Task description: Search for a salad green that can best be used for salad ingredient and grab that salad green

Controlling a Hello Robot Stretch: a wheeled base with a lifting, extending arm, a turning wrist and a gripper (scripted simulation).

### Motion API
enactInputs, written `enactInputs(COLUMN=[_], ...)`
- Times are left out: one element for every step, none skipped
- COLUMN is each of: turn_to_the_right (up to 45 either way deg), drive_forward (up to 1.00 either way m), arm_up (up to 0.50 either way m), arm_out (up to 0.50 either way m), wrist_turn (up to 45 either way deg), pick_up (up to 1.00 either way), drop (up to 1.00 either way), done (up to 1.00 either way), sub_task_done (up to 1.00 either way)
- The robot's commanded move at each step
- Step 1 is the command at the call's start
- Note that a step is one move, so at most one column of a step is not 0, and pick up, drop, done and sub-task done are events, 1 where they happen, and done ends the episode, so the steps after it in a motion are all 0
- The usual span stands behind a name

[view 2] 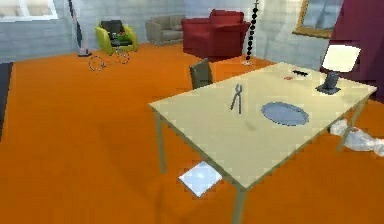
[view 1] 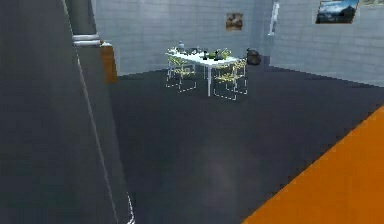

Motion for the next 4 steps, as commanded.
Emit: enactInputs(turn_to_the_right=[9.0,0.0,0.0,-9.0], drive_forward=[0.00,1.00,0.20,0.00], arm_up=[0.00,0.00,0.00,0.00], arm_out=[0.00,0.00,0.00,0.00], wrist_turn=[0.0,0.0,0.0,0.0], pick_up=[0.00,0.00,0.00,0.00], drop=[0.00,0.00,0.00,0.00], done=[0.00,0.00,0.00,0.00], sub_task_done=[0.00,0.00,0.00,0.00])
